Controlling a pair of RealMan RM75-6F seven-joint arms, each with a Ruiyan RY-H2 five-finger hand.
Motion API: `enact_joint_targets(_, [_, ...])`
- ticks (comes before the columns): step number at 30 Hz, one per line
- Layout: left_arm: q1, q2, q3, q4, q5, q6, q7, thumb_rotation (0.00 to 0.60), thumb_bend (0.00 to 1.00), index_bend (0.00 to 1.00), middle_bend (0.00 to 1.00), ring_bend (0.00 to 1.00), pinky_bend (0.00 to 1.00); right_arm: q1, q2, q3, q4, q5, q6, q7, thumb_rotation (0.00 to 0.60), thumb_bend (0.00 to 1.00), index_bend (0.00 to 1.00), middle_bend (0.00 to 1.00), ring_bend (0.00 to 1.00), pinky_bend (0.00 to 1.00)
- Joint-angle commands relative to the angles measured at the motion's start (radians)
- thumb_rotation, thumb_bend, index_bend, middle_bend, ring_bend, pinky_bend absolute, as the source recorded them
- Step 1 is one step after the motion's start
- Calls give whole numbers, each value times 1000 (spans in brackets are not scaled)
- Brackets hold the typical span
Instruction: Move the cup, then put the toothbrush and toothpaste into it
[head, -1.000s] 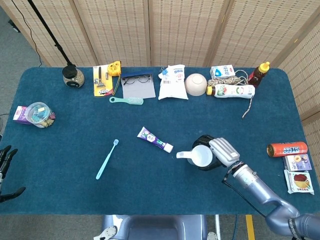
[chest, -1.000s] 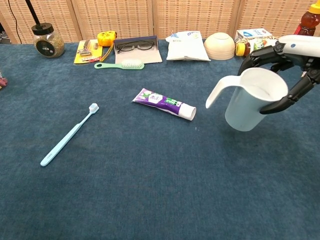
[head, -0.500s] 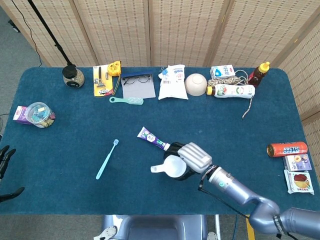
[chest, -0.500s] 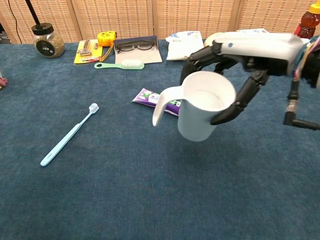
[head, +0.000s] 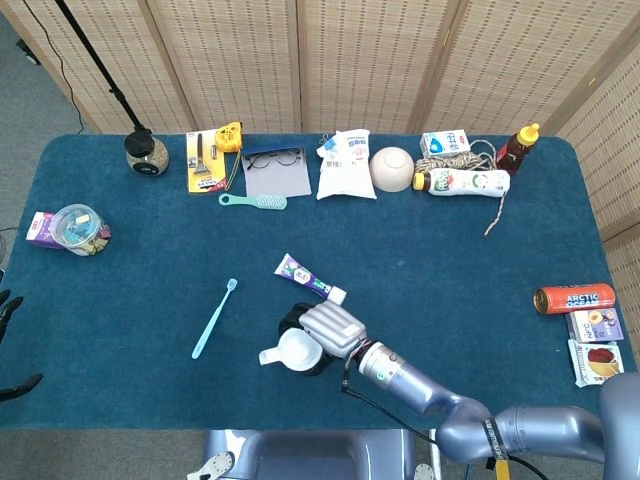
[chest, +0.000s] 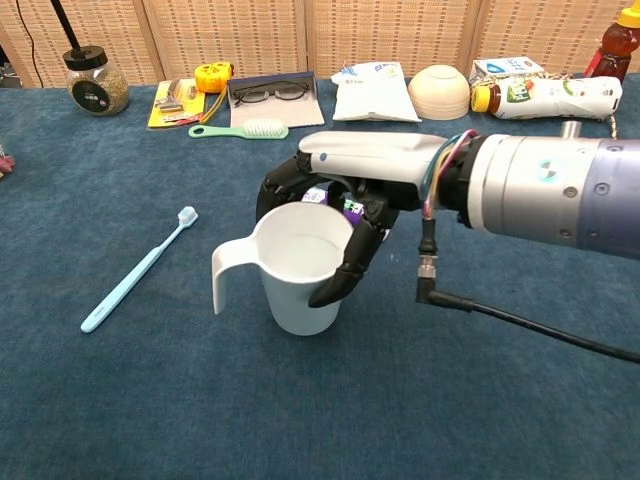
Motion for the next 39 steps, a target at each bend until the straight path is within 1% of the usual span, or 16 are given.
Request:
enact_joint_targets(1, [0,0,0,-1,0,-1,1,600,50,0,0,0,0,29,-38,11,12,56,11,-66,600,292,490,406,239,481])
enact_joint_targets(7, [0,0,-1,-1,-1,0,0,600,50,0,0,0,0,61,-83,27,41,144,27,-126,600,295,491,406,239,481])
enact_joint_targets(13, [-1,1,-1,-2,-4,-4,-3,600,50,0,0,0,0,81,-110,29,54,184,45,-170,600,295,489,406,239,481])
enact_joint_targets(16, [0,2,-1,-2,-4,-2,-3,600,50,0,0,0,0,86,-113,24,53,199,49,-182,600,295,445,400,239,481])
enact_joint_targets(19, [1,2,0,-3,-4,-2,-3,600,51,0,0,0,0,87,-116,10,59,199,61,-202,600,296,304,368,233,479])
enact_joint_targets(20, [0,2,0,-3,-3,-2,-3,600,51,0,0,0,0,86,-117,8,59,197,64,-204,600,296,239,346,223,478])
enact_joint_targets(21, [0,2,1,-2,-2,-3,-1,600,50,0,0,0,0,84,-118,6,58,193,67,-200,600,297,167,316,205,477])
enact_joint_targets(23, [0,1,1,-2,0,-4,1,600,50,0,0,0,0,79,-116,6,55,188,67,-184,600,297,62,253,156,475])
enact_joint_targets(24, [0,1,1,-2,0,-3,1,600,50,0,0,0,0,78,-114,5,55,184,66,-180,600,297,21,212,122,470])
enact_joint_targets(25, [0,0,1,-2,0,-3,1,600,49,0,0,0,0,77,-111,4,55,178,66,-178,600,298,7,189,103,466])
enact_joint_targets(27, [0,0,0,-3,-2,-3,2,600,50,0,0,0,0,77,-102,0,54,168,68,-181,600,297,0,146,65,456])
enact_joint_targets(32, [0,-1,1,-3,-1,-2,6,600,50,0,0,0,0,74,-85,-8,37,162,73,-188,600,297,0,118,42,442])
enact_joint_targets(39, [-3,-1,1,-4,-2,-9,10,600,51,0,0,0,0,45,34,-1,-113,102,116,-184,600,297,0,80,4,436])
